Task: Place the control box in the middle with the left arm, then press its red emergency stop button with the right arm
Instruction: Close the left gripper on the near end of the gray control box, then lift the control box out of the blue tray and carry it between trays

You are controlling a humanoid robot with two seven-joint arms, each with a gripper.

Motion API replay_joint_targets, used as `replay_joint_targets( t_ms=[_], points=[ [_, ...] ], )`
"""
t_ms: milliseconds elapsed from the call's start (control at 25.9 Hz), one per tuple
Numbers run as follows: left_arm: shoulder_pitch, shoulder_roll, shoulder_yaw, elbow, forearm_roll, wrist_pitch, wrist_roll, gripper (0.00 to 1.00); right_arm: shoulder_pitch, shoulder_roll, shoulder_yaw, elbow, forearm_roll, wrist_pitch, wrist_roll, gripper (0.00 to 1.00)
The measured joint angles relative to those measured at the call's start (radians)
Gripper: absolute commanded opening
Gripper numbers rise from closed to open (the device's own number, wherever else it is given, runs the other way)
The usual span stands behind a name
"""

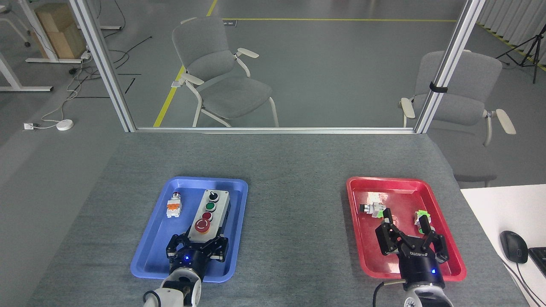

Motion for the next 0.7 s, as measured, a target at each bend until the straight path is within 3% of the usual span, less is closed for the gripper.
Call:
replay_joint_targets(
  t_ms=[193,502,696],
  points=[
    [0.007,0.005,0.006,-0.043,0.008,-0.041,-0.003,0.00,0.000,0.001,0.000,0.000,-0.001,-0.002,0.000,1.00],
    [0.096,0.047,0.024,-0.366,0.075,-0.170,0.005,0.00,0.001,0.001,0.001,0.000,-0.001,-0.005,-0.001,1.00],
    [0.110,0.016,-0.106,-0.431,0.077,-0.195,-0.001,0.00,0.001,0.001,0.001,0.000,0.000,-0.005,-0.004,1.00]
  ],
)
